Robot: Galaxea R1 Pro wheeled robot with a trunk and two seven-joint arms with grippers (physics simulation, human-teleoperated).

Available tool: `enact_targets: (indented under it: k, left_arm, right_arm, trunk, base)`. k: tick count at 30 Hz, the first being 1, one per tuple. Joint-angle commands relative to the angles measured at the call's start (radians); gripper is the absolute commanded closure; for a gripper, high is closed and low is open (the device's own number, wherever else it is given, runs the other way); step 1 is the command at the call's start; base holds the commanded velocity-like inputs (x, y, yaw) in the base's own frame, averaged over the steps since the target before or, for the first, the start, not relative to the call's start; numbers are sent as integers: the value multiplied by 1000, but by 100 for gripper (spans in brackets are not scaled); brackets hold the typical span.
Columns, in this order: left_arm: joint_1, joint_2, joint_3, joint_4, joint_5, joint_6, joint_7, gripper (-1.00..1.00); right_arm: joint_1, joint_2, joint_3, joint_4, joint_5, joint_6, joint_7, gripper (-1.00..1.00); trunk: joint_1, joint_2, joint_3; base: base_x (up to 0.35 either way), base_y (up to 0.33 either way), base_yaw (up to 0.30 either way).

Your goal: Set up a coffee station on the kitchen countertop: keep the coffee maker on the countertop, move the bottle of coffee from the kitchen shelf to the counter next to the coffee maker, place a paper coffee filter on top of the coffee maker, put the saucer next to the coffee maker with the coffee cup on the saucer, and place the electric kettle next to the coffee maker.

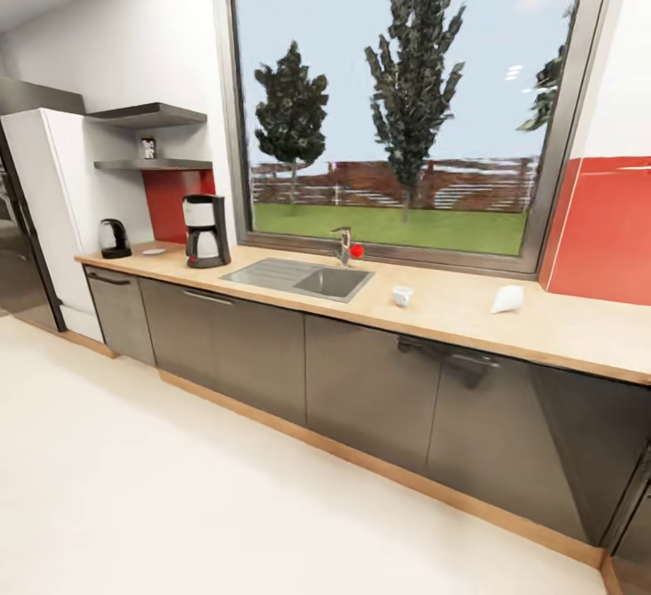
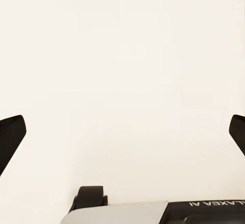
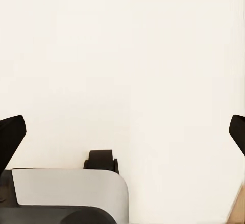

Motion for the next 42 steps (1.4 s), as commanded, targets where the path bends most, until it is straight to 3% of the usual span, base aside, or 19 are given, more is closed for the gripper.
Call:
enact_targets:
  k: [1, 42]
  left_arm:
    - [0, 0, 0, -1, -1, -1, 0, -100]
    - [0, 0, 1, -1, -1, -1, 0, -100]
  right_arm:
    - [-1, 0, 0, 1, -1, -3, 0, -100]
    - [-1, 0, 0, 1, -1, -3, 0, -100]
  trunk:
    - [0, -1, 0]
    - [0, -1, 16]
  base:
    - [0, 0, -242]
    - [0, 0, -242]
